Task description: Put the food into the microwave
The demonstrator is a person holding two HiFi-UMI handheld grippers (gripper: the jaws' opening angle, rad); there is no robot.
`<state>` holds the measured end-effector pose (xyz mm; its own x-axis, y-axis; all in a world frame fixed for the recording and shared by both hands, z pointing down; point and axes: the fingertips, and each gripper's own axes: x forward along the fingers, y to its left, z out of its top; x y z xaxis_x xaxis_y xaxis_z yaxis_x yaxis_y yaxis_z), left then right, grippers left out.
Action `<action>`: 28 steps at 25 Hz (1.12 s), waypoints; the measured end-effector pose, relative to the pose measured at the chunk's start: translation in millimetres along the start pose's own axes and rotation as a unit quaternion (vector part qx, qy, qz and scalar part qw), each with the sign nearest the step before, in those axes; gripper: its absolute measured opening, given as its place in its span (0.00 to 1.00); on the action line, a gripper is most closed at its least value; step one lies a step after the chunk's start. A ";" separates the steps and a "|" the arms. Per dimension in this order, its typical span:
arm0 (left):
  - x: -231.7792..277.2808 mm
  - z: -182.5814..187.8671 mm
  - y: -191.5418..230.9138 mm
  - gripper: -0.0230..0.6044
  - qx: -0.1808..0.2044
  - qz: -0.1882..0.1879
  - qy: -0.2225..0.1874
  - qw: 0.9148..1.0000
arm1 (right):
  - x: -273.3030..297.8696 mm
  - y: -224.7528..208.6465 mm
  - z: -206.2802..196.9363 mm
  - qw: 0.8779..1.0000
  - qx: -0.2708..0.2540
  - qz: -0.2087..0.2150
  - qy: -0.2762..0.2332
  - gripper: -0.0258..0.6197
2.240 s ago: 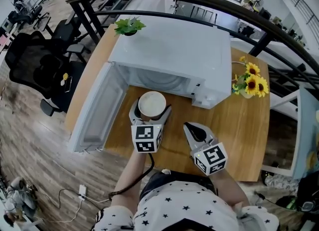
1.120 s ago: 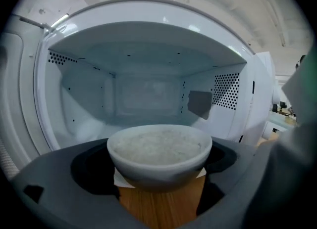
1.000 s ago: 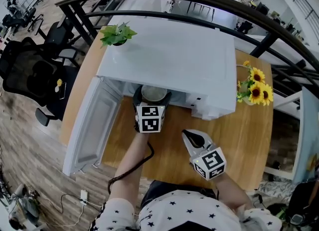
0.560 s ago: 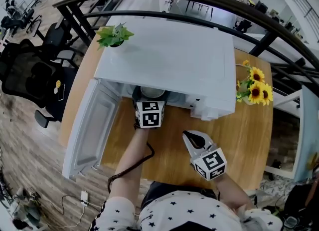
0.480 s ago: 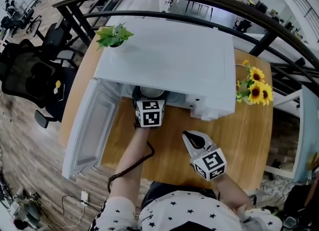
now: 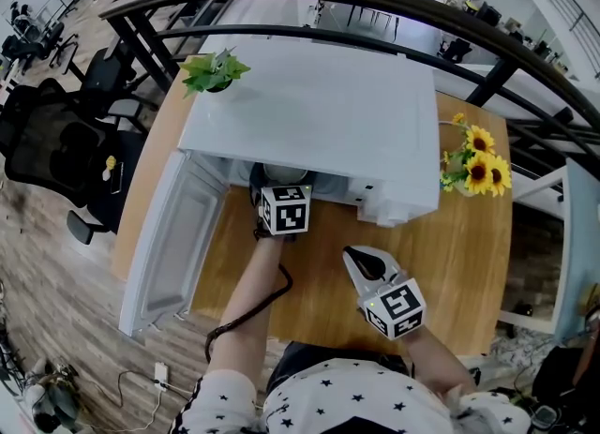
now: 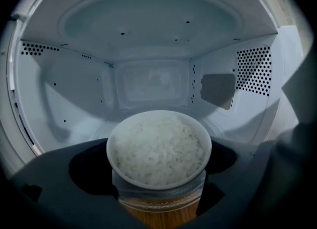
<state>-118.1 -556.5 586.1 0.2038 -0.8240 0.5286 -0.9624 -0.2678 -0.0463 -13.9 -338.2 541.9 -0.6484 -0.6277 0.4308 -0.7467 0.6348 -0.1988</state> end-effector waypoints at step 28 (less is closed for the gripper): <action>-149.2 -23.5 -36.5 0.83 -0.052 -0.028 -0.028 0.998 | -79.6 60.8 11.5 0.998 -0.022 -0.024 -0.049 0.05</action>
<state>-117.6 -412.1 528.9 0.2642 -0.8367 0.4798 -0.9622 -0.2626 0.0719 -9.4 -254.9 485.5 -0.6246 -0.6978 0.3506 -0.7717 0.6205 -0.1399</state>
